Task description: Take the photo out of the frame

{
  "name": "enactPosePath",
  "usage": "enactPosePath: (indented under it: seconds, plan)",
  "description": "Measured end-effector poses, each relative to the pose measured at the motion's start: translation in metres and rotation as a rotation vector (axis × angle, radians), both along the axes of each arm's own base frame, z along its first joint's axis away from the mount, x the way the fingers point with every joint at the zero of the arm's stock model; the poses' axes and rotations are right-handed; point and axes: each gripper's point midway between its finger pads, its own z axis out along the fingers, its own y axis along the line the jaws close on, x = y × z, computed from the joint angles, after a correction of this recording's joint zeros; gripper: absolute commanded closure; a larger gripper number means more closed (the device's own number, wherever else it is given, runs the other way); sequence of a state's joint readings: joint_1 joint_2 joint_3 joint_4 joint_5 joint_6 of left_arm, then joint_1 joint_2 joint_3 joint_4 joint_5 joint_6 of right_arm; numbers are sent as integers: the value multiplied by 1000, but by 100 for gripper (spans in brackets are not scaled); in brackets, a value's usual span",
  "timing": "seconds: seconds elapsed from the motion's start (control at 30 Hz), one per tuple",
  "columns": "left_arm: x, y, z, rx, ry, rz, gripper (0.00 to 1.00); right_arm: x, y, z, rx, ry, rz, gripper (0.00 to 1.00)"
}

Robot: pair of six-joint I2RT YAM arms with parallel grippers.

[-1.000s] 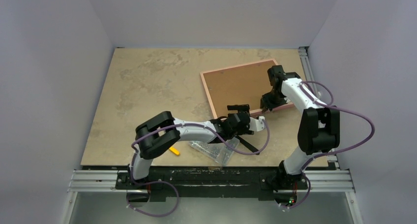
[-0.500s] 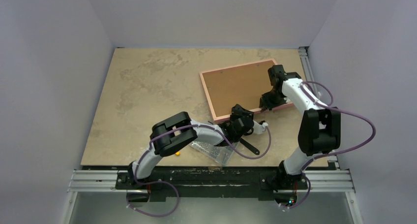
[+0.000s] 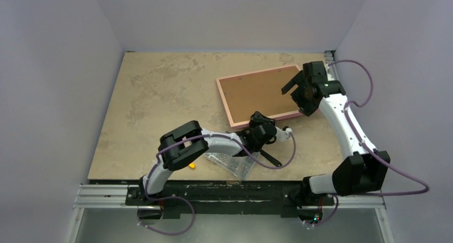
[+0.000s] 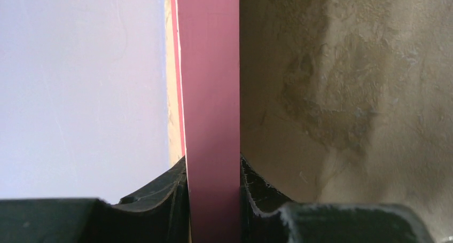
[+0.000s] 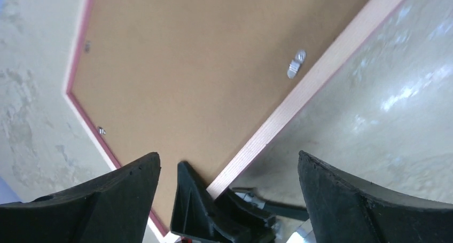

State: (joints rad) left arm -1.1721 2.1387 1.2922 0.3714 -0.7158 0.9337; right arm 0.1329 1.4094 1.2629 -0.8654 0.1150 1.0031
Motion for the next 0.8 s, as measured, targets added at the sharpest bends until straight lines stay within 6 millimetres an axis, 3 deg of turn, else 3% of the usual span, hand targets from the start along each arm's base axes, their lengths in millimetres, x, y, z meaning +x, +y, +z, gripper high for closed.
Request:
enactPosePath:
  seconds: [0.1, 0.17, 0.27, 0.4, 0.67, 0.8]
  plan:
    - [-5, 1, 10, -14, 56, 16, 100, -3, -11, 41, -113, -107, 88, 1]
    - [-8, -2, 27, -28, 114, 29, 100, -10, -21, 70, -183, -180, 113, 2]
    - [-16, -6, 60, -80, 209, 34, 100, -36, -38, 116, -273, -299, 126, 2]
    - [-34, -5, 103, -134, 340, 23, 100, -72, -55, 164, -341, -421, 102, 3]
    - [-57, -3, 164, -212, 521, -34, 100, -117, -74, 212, -408, -505, 70, 4]
    - [-51, 5, 191, -282, 625, -54, 100, -130, -80, 231, -427, -526, 52, 5]
